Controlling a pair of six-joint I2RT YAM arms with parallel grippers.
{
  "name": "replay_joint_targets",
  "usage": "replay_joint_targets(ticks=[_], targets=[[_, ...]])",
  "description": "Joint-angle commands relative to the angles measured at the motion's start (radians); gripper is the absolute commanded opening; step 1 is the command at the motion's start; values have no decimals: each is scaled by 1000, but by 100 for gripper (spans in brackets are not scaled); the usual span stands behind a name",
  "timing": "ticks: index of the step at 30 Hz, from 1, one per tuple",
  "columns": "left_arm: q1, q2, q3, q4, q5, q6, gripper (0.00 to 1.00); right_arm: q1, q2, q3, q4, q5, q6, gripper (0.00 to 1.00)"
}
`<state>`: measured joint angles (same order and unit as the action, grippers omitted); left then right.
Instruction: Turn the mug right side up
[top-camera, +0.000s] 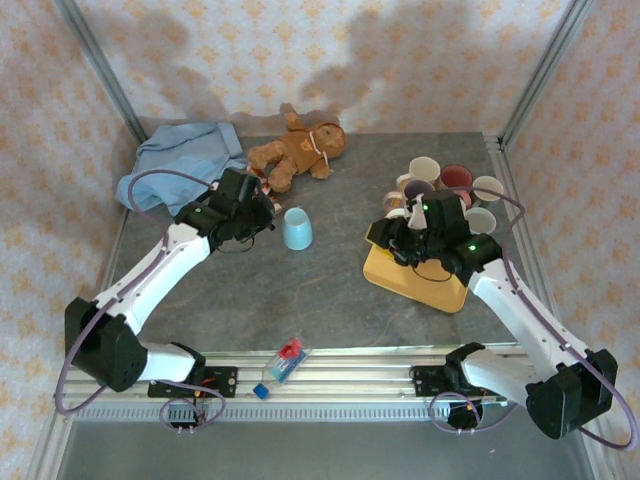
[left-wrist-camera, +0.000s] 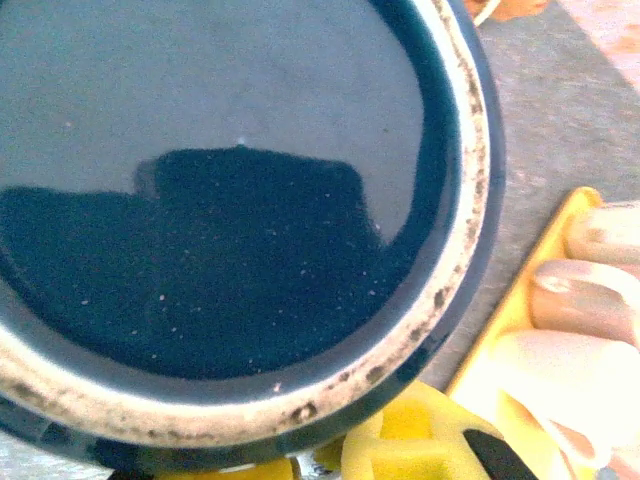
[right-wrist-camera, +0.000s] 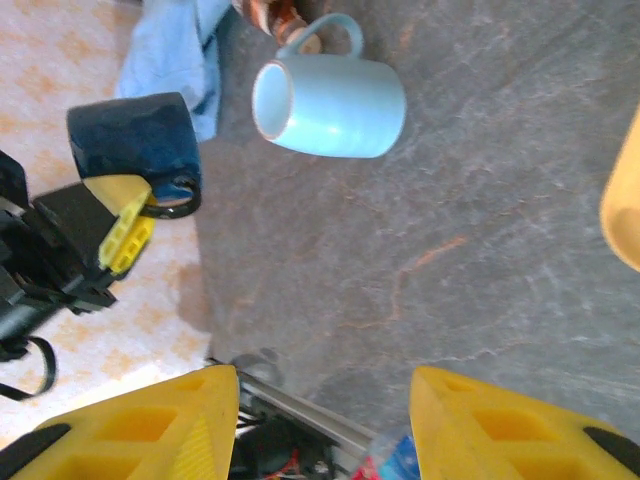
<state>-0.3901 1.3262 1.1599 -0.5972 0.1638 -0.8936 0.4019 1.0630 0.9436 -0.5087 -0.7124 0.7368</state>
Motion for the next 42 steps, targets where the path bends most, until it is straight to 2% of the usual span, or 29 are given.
replay_joint_targets(ticks=[1,8,16,27,34,42], targets=[[5,-66,-35,162,69,-28,0,-5,-21,9,108,-38,92,48],[5,-101,-69,342,160,-78,0,13,-64,-26,256,-9,279,50],[5,-69,-53,531,294,-151,0,69,-55,-122,485,27,597,51],[1,-79,-62,712,399,-200,0,148,-12,-81,569,188,747,50],[-15,-108,-127,898,404,-207,0,159,24,-103,724,221,846,50],[-67,-72,-135,1067,446,-206,0,186,62,-82,847,251,927,51]])
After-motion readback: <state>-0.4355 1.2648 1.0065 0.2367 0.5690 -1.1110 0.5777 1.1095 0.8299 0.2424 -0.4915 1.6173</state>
